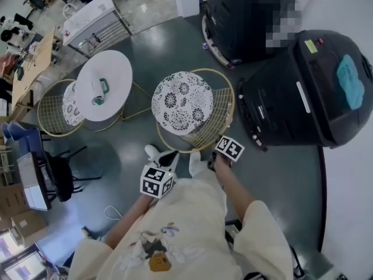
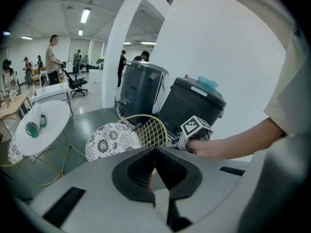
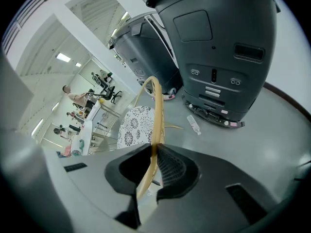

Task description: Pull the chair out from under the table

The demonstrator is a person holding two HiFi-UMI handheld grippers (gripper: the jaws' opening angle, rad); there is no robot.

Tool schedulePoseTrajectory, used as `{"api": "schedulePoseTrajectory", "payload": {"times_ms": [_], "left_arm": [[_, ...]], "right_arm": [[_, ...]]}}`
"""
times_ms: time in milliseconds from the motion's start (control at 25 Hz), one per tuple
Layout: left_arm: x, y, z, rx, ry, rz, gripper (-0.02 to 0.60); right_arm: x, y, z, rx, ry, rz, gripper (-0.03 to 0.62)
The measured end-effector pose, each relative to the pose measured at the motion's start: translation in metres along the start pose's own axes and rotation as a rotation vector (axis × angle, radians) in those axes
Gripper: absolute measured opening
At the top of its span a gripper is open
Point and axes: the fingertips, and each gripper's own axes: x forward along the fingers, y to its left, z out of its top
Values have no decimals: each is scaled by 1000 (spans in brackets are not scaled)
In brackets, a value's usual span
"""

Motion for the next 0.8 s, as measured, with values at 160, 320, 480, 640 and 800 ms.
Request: {"api": "schedulePoseTrajectory", "payload": {"times_ms": [160,320,480,640,800], "left_arm": [[5,-8,-3,-6,1,-13,2],[15,-14,-8,-18,18,-27,2],[22,-23,-1,-4,10,-35,2],[24,-20,2,-10,13,-24,2],[23,-14,2,-21,11,-3,2]], "right_arm": [[-30,-28,8,-69,-43,-54,5],[-38,-32,8,-32,-22,95,6],[-36,-31,14,-30,-35,131,9],[-24,-15,12,-21,-5,171,34],[-7,-8,7,3,31,189,115]]}}
